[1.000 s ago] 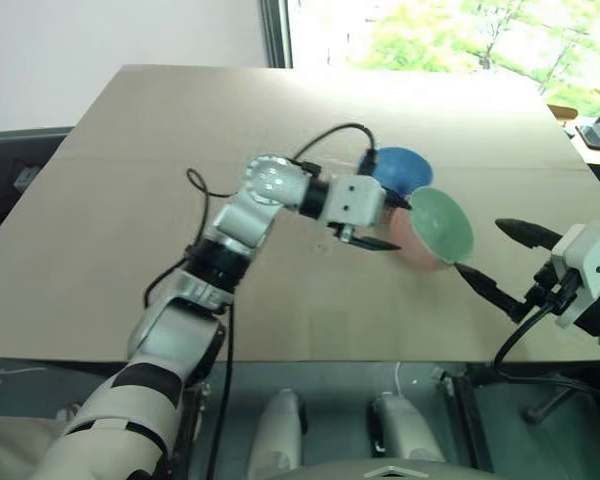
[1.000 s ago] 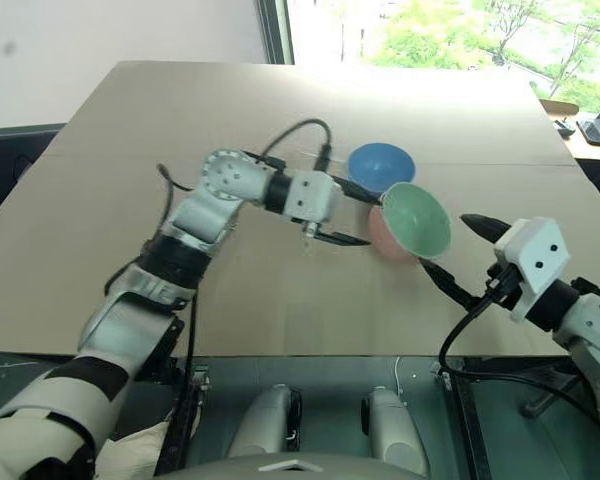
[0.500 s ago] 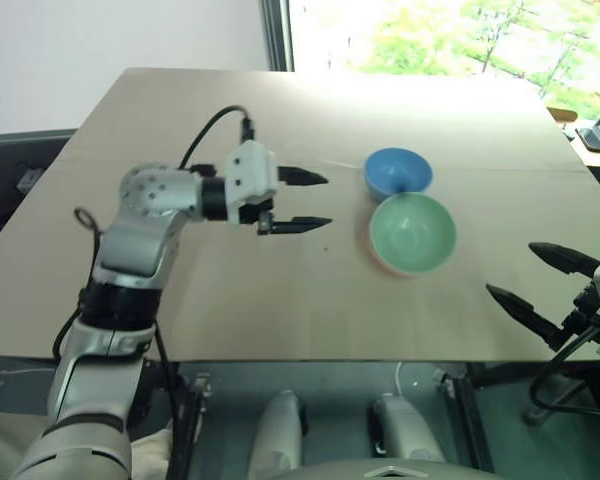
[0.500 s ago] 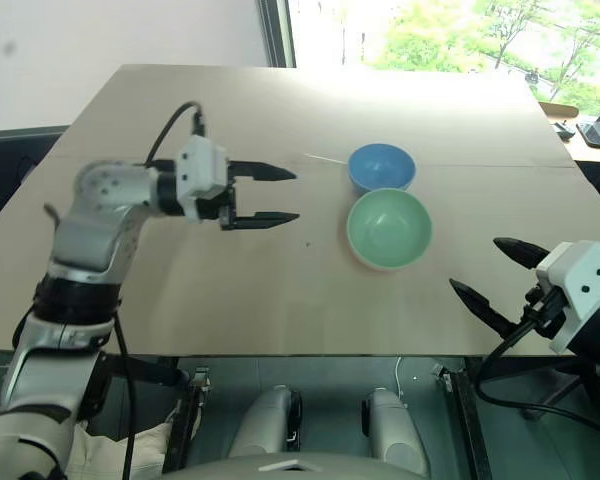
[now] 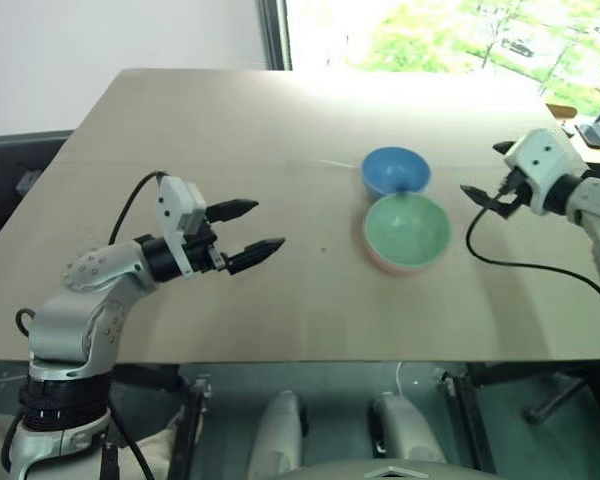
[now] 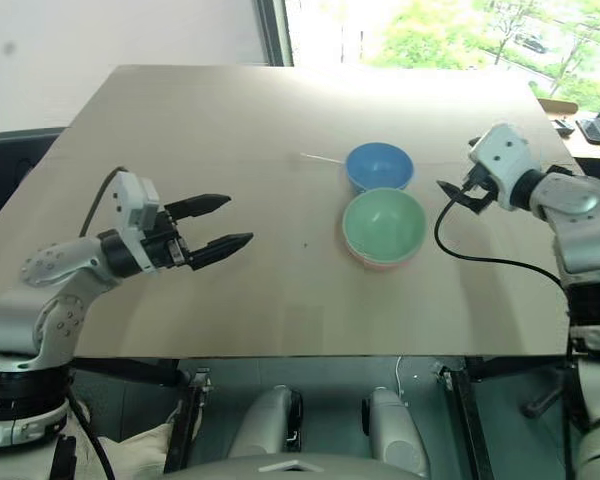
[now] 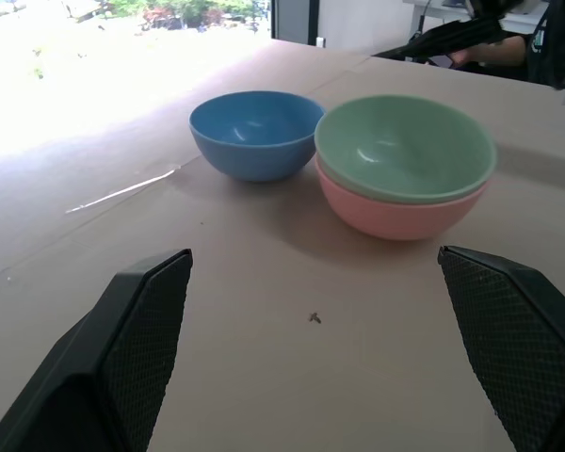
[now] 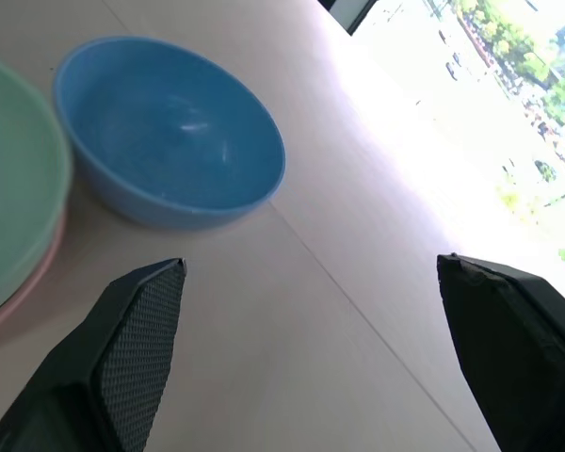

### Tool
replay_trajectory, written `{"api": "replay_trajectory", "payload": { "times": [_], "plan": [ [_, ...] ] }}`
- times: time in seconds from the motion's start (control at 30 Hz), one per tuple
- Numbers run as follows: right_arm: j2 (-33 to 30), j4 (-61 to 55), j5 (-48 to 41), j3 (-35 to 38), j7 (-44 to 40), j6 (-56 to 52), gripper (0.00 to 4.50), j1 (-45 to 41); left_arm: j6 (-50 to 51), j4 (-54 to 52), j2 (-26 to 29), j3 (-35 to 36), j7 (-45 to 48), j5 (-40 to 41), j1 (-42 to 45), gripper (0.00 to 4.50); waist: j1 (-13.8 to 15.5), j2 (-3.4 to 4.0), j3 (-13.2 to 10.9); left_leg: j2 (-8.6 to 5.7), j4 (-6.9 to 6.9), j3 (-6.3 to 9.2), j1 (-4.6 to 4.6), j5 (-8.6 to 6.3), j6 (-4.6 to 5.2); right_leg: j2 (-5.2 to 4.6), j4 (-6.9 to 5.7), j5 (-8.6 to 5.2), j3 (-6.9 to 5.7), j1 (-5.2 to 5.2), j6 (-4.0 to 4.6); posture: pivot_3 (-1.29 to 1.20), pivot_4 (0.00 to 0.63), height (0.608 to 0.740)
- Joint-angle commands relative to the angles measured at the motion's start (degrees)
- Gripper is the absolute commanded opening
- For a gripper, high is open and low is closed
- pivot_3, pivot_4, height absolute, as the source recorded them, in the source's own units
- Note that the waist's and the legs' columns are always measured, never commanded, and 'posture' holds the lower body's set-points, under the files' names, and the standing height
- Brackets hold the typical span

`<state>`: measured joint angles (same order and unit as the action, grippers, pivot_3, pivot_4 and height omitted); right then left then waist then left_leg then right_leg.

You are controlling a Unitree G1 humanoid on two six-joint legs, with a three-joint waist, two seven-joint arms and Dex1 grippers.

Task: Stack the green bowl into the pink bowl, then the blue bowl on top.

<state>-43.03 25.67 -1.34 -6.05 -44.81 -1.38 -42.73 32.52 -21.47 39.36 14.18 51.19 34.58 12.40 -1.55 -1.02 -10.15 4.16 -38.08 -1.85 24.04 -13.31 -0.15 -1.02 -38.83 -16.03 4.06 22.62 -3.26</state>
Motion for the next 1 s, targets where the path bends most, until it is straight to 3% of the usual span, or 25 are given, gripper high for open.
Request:
{"api": "replay_trajectory", "payload": {
  "times": [0.03, 0.27, 0.5, 0.7, 0.73, 0.8, 0.9, 0.93, 0.97, 1.0],
  "plan": [
    [3.17, 17.47, 8.29, -5.54, 0.74, 15.09, 4.5, -8.54, 0.93, -7.42, -0.01, 3.36, -3.09, 2.68, -4.39, 4.45, -0.23, 0.0, 0.0, -0.01, 0.0, -0.03, 0.15, 0.01, -0.01, -0.02, -0.02, 0.01, 0.03, 0.16, 0.0, 0.0, 0.15, 0.74],
    [7.28, 38.65, 19.45, -12.88, 6.62, 33.21, 4.5, -19.17, 2.07, -12.12, 0.33, 5.74, -7.28, 4.82, -8.47, 4.45, -0.83, 0.02, -0.01, 0.0, -0.04, -0.04, 0.5, 0.15, -0.25, -0.03, -0.16, 0.03, 0.03, 0.59, 0.02, 0.0, 0.15, 0.74],
    [9.44, 42.86, 23.28, -14.16, 9.7, 42.67, 4.5, -23.19, 3.49, -14.81, 0.49, 8.0, -9.85, 7.7, -11.37, 4.45, -1.01, 0.03, -0.01, 0.02, -0.04, -0.03, 0.49, 0.15, -0.26, -0.02, -0.2, 0.03, 0.04, 0.59, 0.02, 0.0, 0.15, 0.74],
    [10.36, 45.18, 26.92, -15.73, 12.46, 44.81, 4.5, -24.58, 4.06, -14.31, 3.12, 12.02, -4.83, 14.54, -13.2, 4.45, -0.85, 0.03, -0.01, 0.02, -0.04, -0.03, 0.47, 0.15, -0.26, -0.03, -0.22, 0.03, 0.03, 0.59, 0.03, 0.0, 0.15, 0.74],
    [10.49, 45.41, 27.36, -15.9, 12.77, 45.01, 4.09, -24.78, 3.87, -13.66, 3.7, 12.88, -3.63, 15.54, -13.32, 4.5, -0.86, 0.03, -0.01, 0.01, -0.04, -0.03, 0.48, 0.16, -0.27, -0.03, -0.22, 0.03, 0.02, 0.59, 0.03, 0.0, 0.15, 0.74],
    [10.7, 45.91, 28.37, -16.31, 13.53, 45.09, 3.93, -25.06, 3.42, -12.19, 4.77, 13.95, -1.43, 16.49, -13.34, 4.5, -0.89, 0.03, -0.01, 0.01, -0.04, -0.04, 0.48, 0.16, -0.27, -0.03, -0.22, 0.03, 0.03, 0.59, 0.03, 0.0, 0.15, 0.74],
    [10.93, 46.78, 29.66, -16.81, 14.48, 44.73, 2.83, -25.09, 2.71, -11.06, 6.08, 14.07, 0.58, 16.45, -13.29, 4.5, -0.95, 0.04, -0.01, 0.01, -0.04, -0.04, 0.46, 0.16, -0.27, -0.02, -0.22, 0.03, 0.03, 0.59, 0.03, 0.0, 0.15, 0.74],
    [10.99, 47.03, 30.05, -16.95, 14.87, 44.61, 2.27, -25.04, 2.5, -10.84, 6.36, 13.97, 0.9, 16.33, -13.19, 4.5, -0.95, 0.04, -0.01, 0.01, -0.04, -0.03, 0.46, 0.16, -0.27, -0.02, -0.22, 0.03, 0.03, 0.59, 0.03, 0.0, 0.15, 0.74],
    [11.04, 47.22, 30.38, -17.04, 15.25, 44.55, 2.06, -25.01, 2.31, -10.64, 6.57, 13.8, 1.04, 16.12, -12.96, 4.5, -0.97, 0.04, -0.01, 0.01, -0.04, -0.04, 0.47, 0.16, -0.27, -0.02, -0.22, 0.03, 0.03, 0.59, 0.03, 0.0, 0.15, 0.74],
    [11.05, 47.34, 30.8, -17.21, 15.87, 44.46, 1.51, -25.06, 2.18, -10.52, 6.72, 13.65, 1.13, 16.06, -12.8, 4.5, -0.97, 0.04, -0.01, 0.01, -0.04, -0.04, 0.47, 0.16, -0.27, -0.02, -0.22, 0.03, 0.03, 0.59, 0.03, 0.0, 0.15, 0.74]
  ]
}}
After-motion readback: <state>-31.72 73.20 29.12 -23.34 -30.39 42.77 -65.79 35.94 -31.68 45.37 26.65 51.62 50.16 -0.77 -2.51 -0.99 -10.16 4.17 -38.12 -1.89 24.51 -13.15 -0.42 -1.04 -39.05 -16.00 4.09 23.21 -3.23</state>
